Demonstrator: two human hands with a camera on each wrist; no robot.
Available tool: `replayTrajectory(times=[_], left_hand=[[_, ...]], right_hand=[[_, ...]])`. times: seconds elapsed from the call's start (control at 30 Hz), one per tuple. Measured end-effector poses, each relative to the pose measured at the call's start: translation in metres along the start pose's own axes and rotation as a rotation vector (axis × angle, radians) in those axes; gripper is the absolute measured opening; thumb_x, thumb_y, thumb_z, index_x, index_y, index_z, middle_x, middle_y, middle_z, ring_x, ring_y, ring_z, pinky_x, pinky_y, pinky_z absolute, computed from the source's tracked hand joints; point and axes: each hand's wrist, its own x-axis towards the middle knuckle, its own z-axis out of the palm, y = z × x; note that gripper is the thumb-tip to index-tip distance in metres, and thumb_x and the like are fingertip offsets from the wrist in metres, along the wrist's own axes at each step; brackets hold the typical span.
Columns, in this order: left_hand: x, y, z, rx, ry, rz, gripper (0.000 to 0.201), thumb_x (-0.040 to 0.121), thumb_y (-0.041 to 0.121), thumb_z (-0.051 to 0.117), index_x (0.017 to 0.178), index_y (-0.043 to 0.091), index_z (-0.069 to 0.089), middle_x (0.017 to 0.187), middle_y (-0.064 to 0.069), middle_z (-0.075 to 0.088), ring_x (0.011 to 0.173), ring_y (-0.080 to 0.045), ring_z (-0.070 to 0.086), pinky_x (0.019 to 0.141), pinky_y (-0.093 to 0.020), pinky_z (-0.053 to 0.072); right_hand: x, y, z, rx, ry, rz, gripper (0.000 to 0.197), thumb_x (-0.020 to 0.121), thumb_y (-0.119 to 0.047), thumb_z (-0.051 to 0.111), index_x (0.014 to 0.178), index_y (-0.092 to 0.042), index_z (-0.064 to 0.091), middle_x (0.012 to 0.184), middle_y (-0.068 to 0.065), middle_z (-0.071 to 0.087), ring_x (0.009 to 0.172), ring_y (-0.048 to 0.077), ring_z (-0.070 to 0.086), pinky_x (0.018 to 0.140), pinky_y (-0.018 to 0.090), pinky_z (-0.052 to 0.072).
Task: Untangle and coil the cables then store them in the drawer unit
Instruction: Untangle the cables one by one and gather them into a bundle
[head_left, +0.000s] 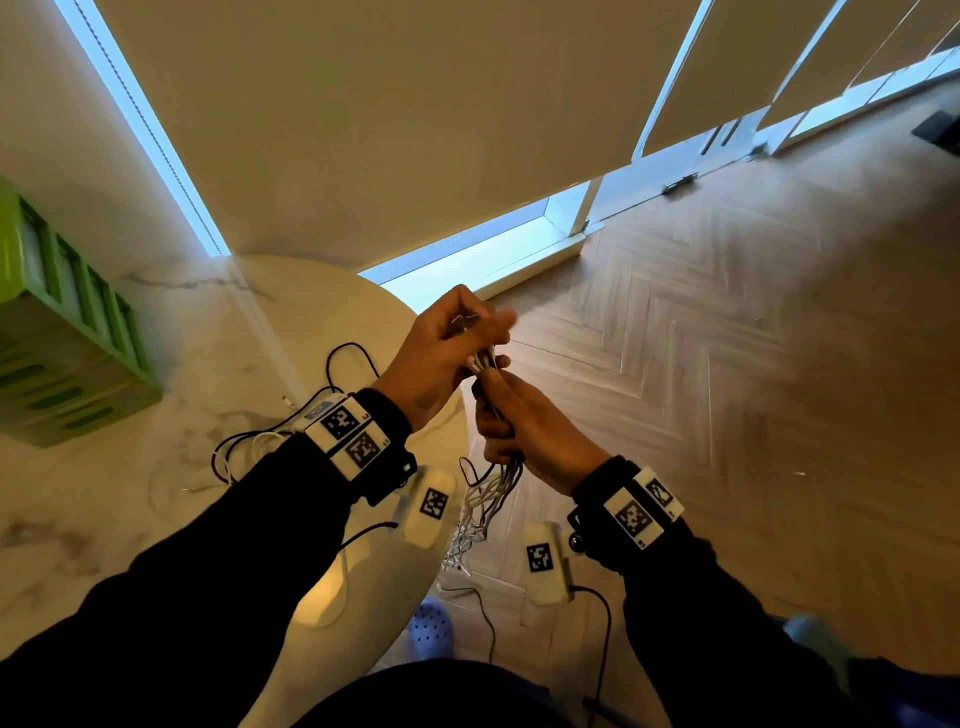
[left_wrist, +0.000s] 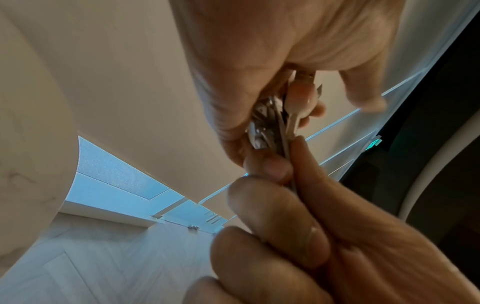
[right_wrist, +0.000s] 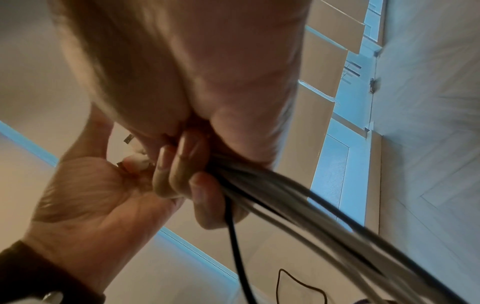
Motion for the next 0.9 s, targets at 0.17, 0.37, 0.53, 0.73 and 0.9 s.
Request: replayTrajectory(times=[0.17,0.37,0.53,0.73,0.9], left_hand=[[0.003,0.002,0.010,0.158,0.079,0.069,0.024,0.108,0.025,0.042,0.097,0.011,0.057,0.082,-0.004,0.061,0.081,-0.022,0.063,0.078,-0.036,0.059],[0.008,-0.007,0.014,0.011,0.031,0.062,0.044,0.094,0.044,0.060,0.133,0.029,0.047,0.133,-0.001,0.058,0.099,-0.038,0.067,0.083,-0.042,0.058],[0.000,-0.055,-0.005,0.118,-0.310,-0.180,0.094,0.060,0.076,0.078,0.139,0.043,0.037,0.143,0.015,0.051,0.136,-0.013,0.049,0.109,-0.038,0.043],[0.028,-0.087,-0.007,1.158,-0.943,-0.188,0.071,0.077,0.086,0.050,0.109,0.026,0.069,0.103,0.012,0.071,0.103,-0.011,0.063,0.110,-0.041,0.040],[0.072,-0.107,-0.003,1.034,-0.411,0.197,0.020,0.098,0.023,0.062,0.091,0.004,0.062,0.087,0.002,0.066,0.085,-0.029,0.066,0.078,-0.033,0.047]], right_hand=[[-0.002,0.001,0.000,-0.105,-0.030,-0.016,0.033,0.106,-0.045,0.035,0.091,-0.018,0.044,0.070,-0.003,0.044,0.062,0.013,0.041,0.070,0.031,0.047],[-0.004,0.004,-0.005,0.045,0.131,-0.035,0.030,0.107,-0.042,0.036,0.090,-0.018,0.043,0.066,-0.010,0.033,0.058,0.007,0.028,0.063,0.027,0.029],[-0.013,-0.023,-0.020,0.401,0.280,-0.170,0.035,0.103,-0.038,0.042,0.076,-0.017,0.041,0.063,-0.003,0.024,0.056,0.014,0.018,0.060,0.027,0.032],[-0.039,-0.034,-0.029,0.288,0.120,-0.218,0.023,0.080,-0.018,0.056,0.066,-0.020,0.037,0.056,-0.003,0.027,0.051,0.016,0.020,0.058,0.040,0.017],[-0.050,-0.051,-0.030,0.247,0.310,-0.275,0.029,0.084,-0.014,0.043,0.057,-0.023,0.040,0.050,-0.005,0.028,0.049,0.016,0.025,0.056,0.033,0.031]])
